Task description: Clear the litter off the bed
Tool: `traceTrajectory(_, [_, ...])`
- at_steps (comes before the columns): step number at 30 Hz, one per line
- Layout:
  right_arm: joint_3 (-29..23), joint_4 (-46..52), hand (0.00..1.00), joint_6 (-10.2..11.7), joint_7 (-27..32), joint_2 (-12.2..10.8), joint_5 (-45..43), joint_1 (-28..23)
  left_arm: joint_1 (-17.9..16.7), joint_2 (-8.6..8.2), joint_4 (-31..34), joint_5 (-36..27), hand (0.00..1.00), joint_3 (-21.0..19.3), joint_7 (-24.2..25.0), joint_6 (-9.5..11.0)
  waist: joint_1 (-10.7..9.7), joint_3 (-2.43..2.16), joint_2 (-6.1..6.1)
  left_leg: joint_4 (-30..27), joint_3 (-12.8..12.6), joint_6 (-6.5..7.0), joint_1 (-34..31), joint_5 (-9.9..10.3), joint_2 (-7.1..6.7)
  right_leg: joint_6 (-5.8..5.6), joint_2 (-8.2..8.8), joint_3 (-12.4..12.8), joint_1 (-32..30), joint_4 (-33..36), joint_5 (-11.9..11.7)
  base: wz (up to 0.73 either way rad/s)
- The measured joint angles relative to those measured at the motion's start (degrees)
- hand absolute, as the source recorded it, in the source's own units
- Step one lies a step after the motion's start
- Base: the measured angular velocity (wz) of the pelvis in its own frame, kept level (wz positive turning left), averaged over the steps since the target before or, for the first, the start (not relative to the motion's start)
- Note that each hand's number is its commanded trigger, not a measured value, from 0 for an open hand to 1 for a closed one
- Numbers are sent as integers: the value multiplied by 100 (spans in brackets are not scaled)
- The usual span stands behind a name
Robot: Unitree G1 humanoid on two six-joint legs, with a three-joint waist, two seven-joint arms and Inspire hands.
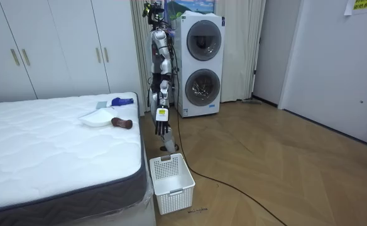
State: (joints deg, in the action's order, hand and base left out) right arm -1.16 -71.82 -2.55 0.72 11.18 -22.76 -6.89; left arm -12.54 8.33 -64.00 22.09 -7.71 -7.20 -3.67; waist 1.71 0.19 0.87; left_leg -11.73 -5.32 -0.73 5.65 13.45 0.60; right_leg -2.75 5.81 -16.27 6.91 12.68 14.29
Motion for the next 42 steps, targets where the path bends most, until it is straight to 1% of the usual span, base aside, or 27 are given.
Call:
traceTrajectory(8, [-5, 62, 0, 14, -6, -2, 10, 15, -50, 1, 4, -5, 0, 6, -2, 32, 1, -1, -18, -7, 1, 0, 3, 0, -2, -2, 1, -26, -3, -7, -1, 0])
traceTrajectory(12, [-5, 75, 0, 107, 10, -5, 9, 22, -39, 0, 5, -5, 0, 4, -15, 79, 2, -10, -6, -6, 6, 0, -2, 0, -2, -2, 3, -52, 2, -2, -1, 2])
traceTrajectory(17, [-11, 74, 0, 229, 136, -5, 72, 25, -13, 4, 10, -20, 0, -10, -131, 220, -5, -16, 18, -6, 39, 0, -10, 0, -1, -1, 6, -104, 18, 5, -6, 5])
traceTrajectory(19, [-9, 74, 0, 329, 212, -4, 261, 35, -9, 7, 55, -32, 0, -34, -301, 370, 13, -14, 22, 1, 43, 0, -1, 0, -1, -1, 6, -100, 19, 8, -7, 0])
traceTrajectory(20, [-9, 70, 0, 360, 229, -4, 302, 44, -9, 7, 71, -36, 0, -46, -375, 414, 13, -13, 24, 4, 43, 0, 2, 0, -1, -1, 6, -97, 23, 8, -7, 0])
traceTrajectory(23, [-11, 40, 0, 512, 289, -3, 516, 76, -2, 9, 237, -269, 0, -172, -795, 633, 14, -8, 28, 11, 47, 0, 11, 0, -2, -3, 5, -87, 43, -5, -10, 0])
traceTrajectory(25, [-7, 11, 0, 624, 335, 0, 534, 91, 12, 10, 458, -515, 0, -311, -1113, 803, 10, 8, 24, 10, 79, 1, -10, -1, -9, -3, 3, -105, 36, -12, -12, 4])
traceTrajectory(26, [-5, 5, 0, 637, 343, 1, 539, 91, 25, 11, 520, -579, 0, -339, -1207, 849, 12, 5, 44, 10, 81, 2, -13, -1, -10, -3, 3, -112, 35, -13, -11, 5])
traceTrajectory(27, [-6, 5, 0, 649, 350, 1, 551, 92, 25, 15, 670, -697, 0, -357, -1401, 924, 15, 10, 42, 10, 83, 3, -17, -2, -12, -3, 4, -123, 37, -15, -11, 0])
traceTrajectory(28, [-7, 10, 0, 689, 353, 2, 556, 85, 24, 16, 824, -776, 0, -385, -1565, 1020, 15, 8, 54, 8, 85, 3, -21, -2, -13, -3, 5, -128, 36, -14, -11, 0])
traceTrajectory(29, [-7, 12, 0, 701, 352, 2, 559, 85, 23, 16, 929, -812, 0, -389, -1644, 1049, 13, 8, 57, 4, 85, 3, -24, -2, -14, -4, 5, -124, 28, -13, -11, 0])
traceTrajectory(30, [-12, 31, 0, 735, 354, 2, 553, 88, 31, 16, 1143, -889, 0, -396, -1794, 1122, 13, -19, 64, 4, 88, 3, -28, -2, -14, -4, 6, -123, 7, -13, -12, 0])
traceTrajectory(32, [-11, 71, 0, 820, 359, 2, 538, 94, 71, 20, 1384, -906, 0, -400, -2052, 1299, 19, -14, 65, 14, 93, 10, -14, -6, -16, -4, 6, -124, 6, -12, -12, 0])
traceTrajectory(34, [-11, 62, 0, 944, 370, 18, 545, 106, 147, 22, 1622, -897, 0, -385, -2324, 1494, 2, -22, 53, 16, 131, 11, -2, -7, -17, -6, 7, -124, 8, -7, -15, 0])
traceTrajectory(36, [-11, 61, 0, 1019, 369, 44, 539, 101, 208, 31, 1765, -898, 0, -384, -2442, 1603, 3, -20, 47, 25, 150, 11, 0, -7, -18, -6, 6, -125, 12, -8, -19, 0])
traceTrajectory(37, [-11, 63, 0, 1046, 365, 63, 542, 98, 207, 38, 1871, -899, 0, -381, -2501, 1688, -3, -22, 49, 36, 151, 11, 7, -7, -18, -6, 6, -122, 14, -11, -19, 0])
traceTrajectory(41, [-13, 73, 0, 1090, 341, 109, 540, 53, 207, 72, 2120, -898, 0, -321, -2630, 1876, -4, -15, 42, 51, 164, 10, 7, -7, -21, -7, 6, -125, 9, -16, -20, 0])
traceTrajectory(42, [-14, 73, 0, 1103, 341, 109, 492, 55, 250, 89, 2137, -898, 0, -320, -2641, 1931, -18, 2, 39, 49, 170, 10, -5, -7, -22, -8, 6, -132, 1, -18, -20, 5])
